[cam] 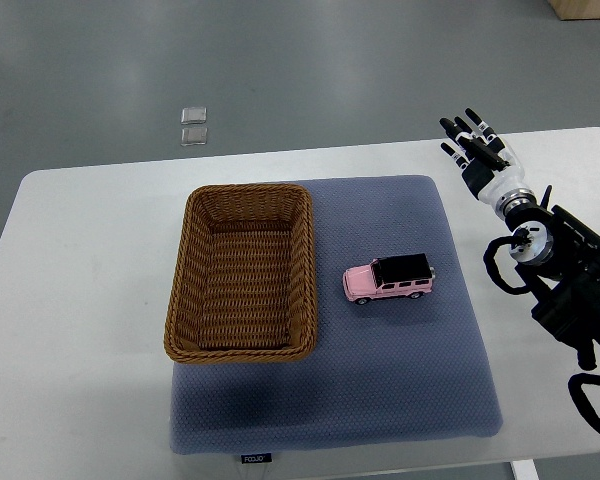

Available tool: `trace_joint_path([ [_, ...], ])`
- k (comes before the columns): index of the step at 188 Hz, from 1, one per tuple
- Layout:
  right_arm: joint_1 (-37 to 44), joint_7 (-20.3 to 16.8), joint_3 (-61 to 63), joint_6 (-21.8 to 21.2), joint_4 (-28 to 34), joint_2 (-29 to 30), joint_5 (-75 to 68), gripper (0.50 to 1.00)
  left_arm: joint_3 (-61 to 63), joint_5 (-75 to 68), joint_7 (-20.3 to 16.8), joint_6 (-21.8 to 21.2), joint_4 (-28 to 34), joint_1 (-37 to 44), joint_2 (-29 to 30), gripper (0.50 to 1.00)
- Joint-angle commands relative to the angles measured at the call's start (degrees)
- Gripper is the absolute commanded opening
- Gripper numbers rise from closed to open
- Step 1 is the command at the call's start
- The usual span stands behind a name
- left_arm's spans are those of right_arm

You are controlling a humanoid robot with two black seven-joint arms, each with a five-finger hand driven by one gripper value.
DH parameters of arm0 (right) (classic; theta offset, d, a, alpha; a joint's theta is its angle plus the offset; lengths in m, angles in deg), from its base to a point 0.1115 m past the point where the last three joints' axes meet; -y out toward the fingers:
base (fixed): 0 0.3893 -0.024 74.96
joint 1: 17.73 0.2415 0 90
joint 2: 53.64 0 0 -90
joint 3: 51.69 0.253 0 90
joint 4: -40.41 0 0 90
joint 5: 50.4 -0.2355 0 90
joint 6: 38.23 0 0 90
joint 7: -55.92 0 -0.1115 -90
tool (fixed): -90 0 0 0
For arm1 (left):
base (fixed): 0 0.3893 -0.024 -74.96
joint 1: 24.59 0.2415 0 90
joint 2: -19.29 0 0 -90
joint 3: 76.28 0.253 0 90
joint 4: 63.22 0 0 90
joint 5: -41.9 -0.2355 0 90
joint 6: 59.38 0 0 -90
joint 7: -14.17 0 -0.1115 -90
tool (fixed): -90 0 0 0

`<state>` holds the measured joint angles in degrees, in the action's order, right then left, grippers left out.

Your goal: Place pink car in brown basket

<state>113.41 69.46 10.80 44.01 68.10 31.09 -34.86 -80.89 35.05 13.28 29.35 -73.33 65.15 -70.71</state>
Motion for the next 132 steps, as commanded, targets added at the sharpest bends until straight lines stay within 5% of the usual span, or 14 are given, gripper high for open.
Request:
trace_joint_path([
  [1, -0.01, 0.00, 0.09, 0.02, 0.00, 0.00, -0.08, 0.903, 0.12, -0.01, 0.01, -0.14, 0.00, -0.01, 0.00, 1.000],
  [132, -0.01, 0.00, 0.00, -0.06, 0.00, 0.00, -0.08, 0.903, 0.12, -0.01, 0.01, -0.14, 0.00, -0.01, 0.00, 1.000],
])
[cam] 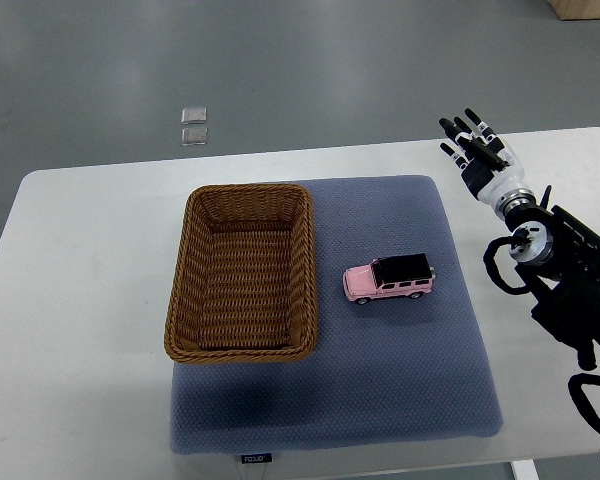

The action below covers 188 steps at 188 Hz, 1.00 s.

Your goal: Place pink car in brown basket

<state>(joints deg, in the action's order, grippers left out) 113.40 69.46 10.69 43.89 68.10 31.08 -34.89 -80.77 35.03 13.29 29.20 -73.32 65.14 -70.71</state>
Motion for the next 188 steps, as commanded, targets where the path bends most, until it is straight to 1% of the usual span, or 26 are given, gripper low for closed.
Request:
trace_joint_path([
  [1, 0.00, 0.00, 0.12, 0.06, 0.00, -0.09, -0.05, 0.905, 0.00, 0.01, 0.00, 0.01, 0.00, 0.00, 0.00, 1.000],
  [80, 0.44, 0.00, 0.12, 0.06, 0.26, -0.44, 0.04, 0.903, 0.09, 0.01, 0.00, 0.01, 0.00, 0.00, 0.00, 1.000],
  [96, 0.09, 0.00, -0.67, 0.41, 2.46, -1.58, -0.57, 0.905, 0.09, 0.01, 0.00, 0.01, 0.00, 0.00, 0.00, 1.000],
  [110, 0.18, -0.18, -1.11, 2.61, 5.27, -2.55, -0.57, 0.903, 0.09, 0.01, 0.00, 0.01, 0.00, 0.00, 0.00, 1.000],
  [120, 0.53, -0.44, -1.64, 6.30, 8.26, -3.96, -0.40, 0.905, 0.09, 0.01, 0.00, 0.01, 0.00, 0.00, 0.00, 1.000],
  [131, 1.14, -0.70, -3.92, 11.57, 11.77, -6.06, -0.22, 0.903, 0.09, 0.01, 0.00, 0.01, 0.00, 0.00, 0.00, 1.000],
  [145, 4.30, -0.70, -8.75, 15.00, 13.97, -9.31, -0.22, 0.905, 0.09, 0.01, 0.00, 0.01, 0.00, 0.00, 0.00, 1.000],
  [159, 7.29, -0.70, -14.11, 15.44, 14.76, -12.74, -0.22, 0.903, 0.09, 0.01, 0.00, 0.01, 0.00, 0.00, 0.00, 1.000],
  [169, 7.30, -0.70, -14.12, 15.44, 14.77, -12.75, -0.22, 0.903, 0.09, 0.01, 0.00, 0.01, 0.00, 0.00, 0.00, 1.000],
  [170, 9.38, -0.70, -17.34, 15.27, 16.16, -15.53, -0.22, 0.905, 0.09, 0.01, 0.00, 0.01, 0.00, 0.00, 0.00, 1.000],
  [188, 11.69, -0.79, -23.26, 13.86, 21.44, -21.00, 0.30, 0.905, 0.09, 0.01, 0.00, 0.01, 0.00, 0.00, 0.00, 1.000],
])
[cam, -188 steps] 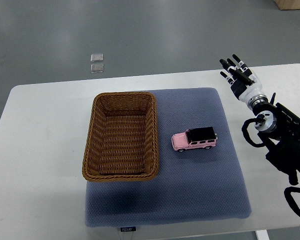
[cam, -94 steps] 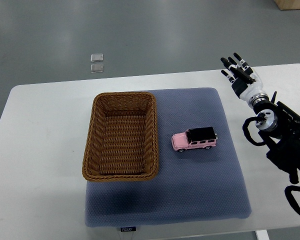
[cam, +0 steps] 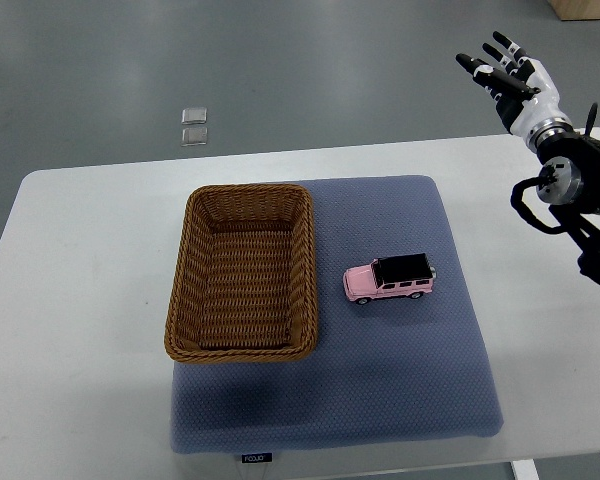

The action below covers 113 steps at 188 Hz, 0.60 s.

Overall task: Place pink car in brown basket
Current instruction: 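Swing the right hand over the pink toy car, fingers down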

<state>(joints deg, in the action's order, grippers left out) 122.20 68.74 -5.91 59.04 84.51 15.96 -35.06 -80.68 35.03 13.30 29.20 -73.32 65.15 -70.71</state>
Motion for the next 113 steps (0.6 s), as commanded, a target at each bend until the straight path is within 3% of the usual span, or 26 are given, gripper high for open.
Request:
trace_joint_path([
  [1, 2.89, -0.07, -6.67, -1.29, 5.03, -5.88, 0.48, 0.905, 0.00, 0.01, -0.01, 0.00, 0.00, 0.00, 0.00, 1.000],
  [33, 11.76, -0.77, -22.57, -5.51, 12.94, -14.76, 7.33, 0.905, 0.00, 0.01, -0.01, 0.00, 0.00, 0.00, 0.00, 1.000],
  [80, 25.83, -4.82, -43.14, -14.83, 23.14, -21.18, 24.29, 0.903, 0.00, 0.01, -0.01, 0.00, 0.00, 0.00, 0.00, 1.000],
  [113, 33.74, -12.20, -55.80, -21.07, 30.43, -22.85, 35.28, 0.903, 0.00, 0.01, -0.01, 0.00, 0.00, 0.00, 0.00, 1.000],
])
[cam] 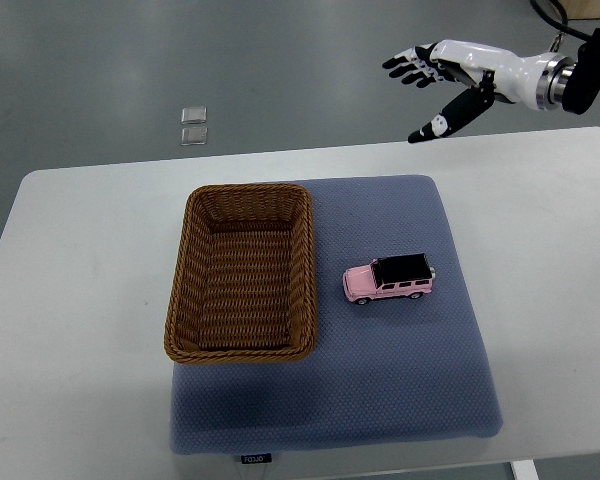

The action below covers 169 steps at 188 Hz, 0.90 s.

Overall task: Place pink car in brown basket
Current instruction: 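Swing the right hand over the pink toy car, fingers down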

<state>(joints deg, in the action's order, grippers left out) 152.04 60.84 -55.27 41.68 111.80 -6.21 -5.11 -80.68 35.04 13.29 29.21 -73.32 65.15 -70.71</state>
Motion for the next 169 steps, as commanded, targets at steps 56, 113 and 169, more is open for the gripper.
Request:
trace_joint_path([
  [56, 5.74, -7.47, -11.62, -8.63, 3.50, 3.54, 8.32, 0.901, 0.00, 0.00, 0.00, 0.00, 0.00, 0.00, 0.00, 1.000],
  [113, 4.78, -10.72, -12.59, -8.54, 3.32, 9.78, 10.60, 0.897, 0.00, 0.00, 0.00, 0.00, 0.00, 0.00, 0.00, 1.000],
  [169, 0.21, -11.16, -12.59, -7.14, 2.62, 13.65, 13.15, 0.897, 0.00, 0.00, 0.00, 0.00, 0.00, 0.00, 0.00, 1.000],
])
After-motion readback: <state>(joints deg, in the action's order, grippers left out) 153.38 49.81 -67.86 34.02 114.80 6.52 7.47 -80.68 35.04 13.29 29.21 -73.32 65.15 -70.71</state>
